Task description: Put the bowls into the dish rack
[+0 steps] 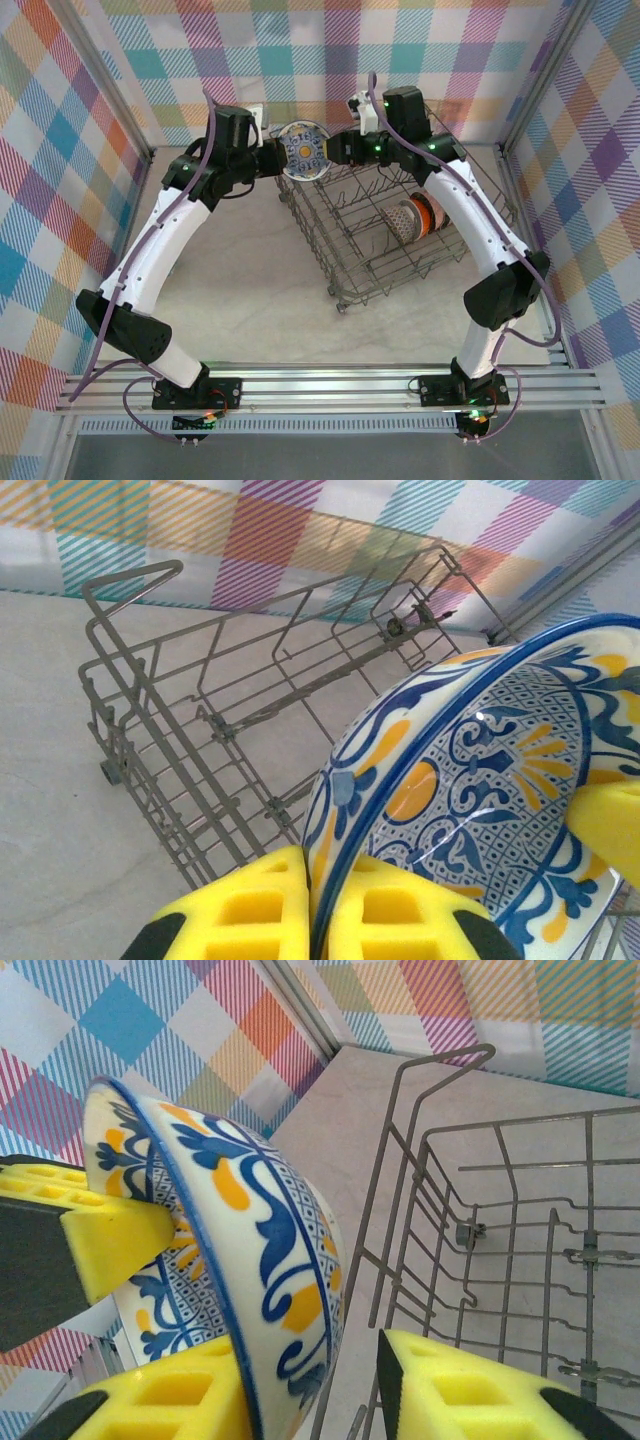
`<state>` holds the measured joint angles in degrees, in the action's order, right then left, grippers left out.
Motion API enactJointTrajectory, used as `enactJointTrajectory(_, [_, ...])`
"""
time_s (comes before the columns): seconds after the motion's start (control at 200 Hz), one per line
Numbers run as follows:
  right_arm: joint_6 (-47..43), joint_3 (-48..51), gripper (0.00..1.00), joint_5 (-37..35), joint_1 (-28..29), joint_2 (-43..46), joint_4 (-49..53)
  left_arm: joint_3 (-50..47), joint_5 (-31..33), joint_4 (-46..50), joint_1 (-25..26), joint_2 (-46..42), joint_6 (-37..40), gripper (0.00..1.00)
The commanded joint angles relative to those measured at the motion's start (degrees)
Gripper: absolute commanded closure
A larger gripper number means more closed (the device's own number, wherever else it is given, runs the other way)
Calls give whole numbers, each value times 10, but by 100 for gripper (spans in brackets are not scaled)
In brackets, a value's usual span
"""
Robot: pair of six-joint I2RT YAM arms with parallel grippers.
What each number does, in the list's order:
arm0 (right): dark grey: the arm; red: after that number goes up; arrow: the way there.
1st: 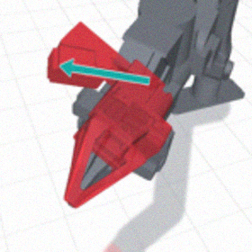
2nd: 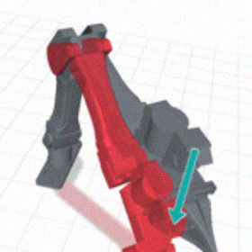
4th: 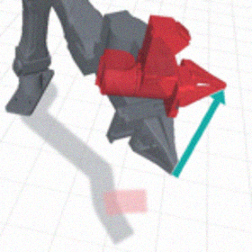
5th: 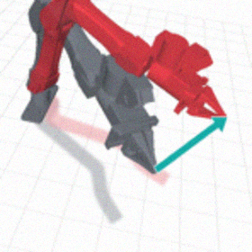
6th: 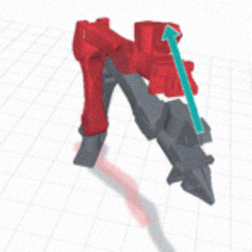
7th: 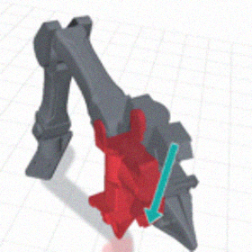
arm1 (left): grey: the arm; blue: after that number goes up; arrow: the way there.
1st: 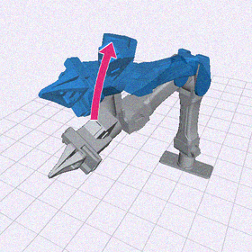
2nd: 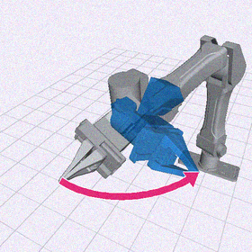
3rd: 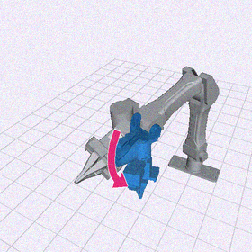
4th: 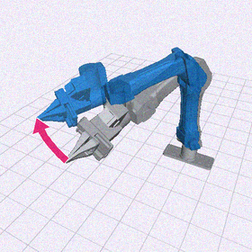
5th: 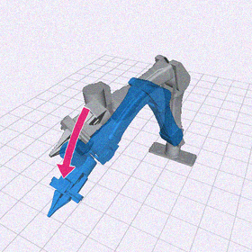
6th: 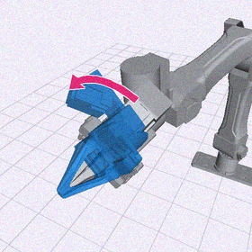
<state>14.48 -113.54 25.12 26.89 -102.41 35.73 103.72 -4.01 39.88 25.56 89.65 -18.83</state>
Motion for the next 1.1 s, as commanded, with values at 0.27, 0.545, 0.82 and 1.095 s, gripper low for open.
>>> enactJointTrajectory(0.27, [19, 14, 86, -16, -3, -4, -21, 9, -17, -51, 10, 0, -16, 100])
enactJointTrajectory(0.545, [24, 32, 99, -94, -5, 19, -29, 8, -6, -36, 10, 0, -6, 52])
enactJointTrajectory(0.82, [61, 67, 100, -226, -42, 47, -16, -11, 26, -37, -4, -33, 12, 32])
enactJointTrajectory(1.095, [-20, 51, 100, -562, -85, 7, 16, -65, 1, -38, -37, -55, -3, 30])
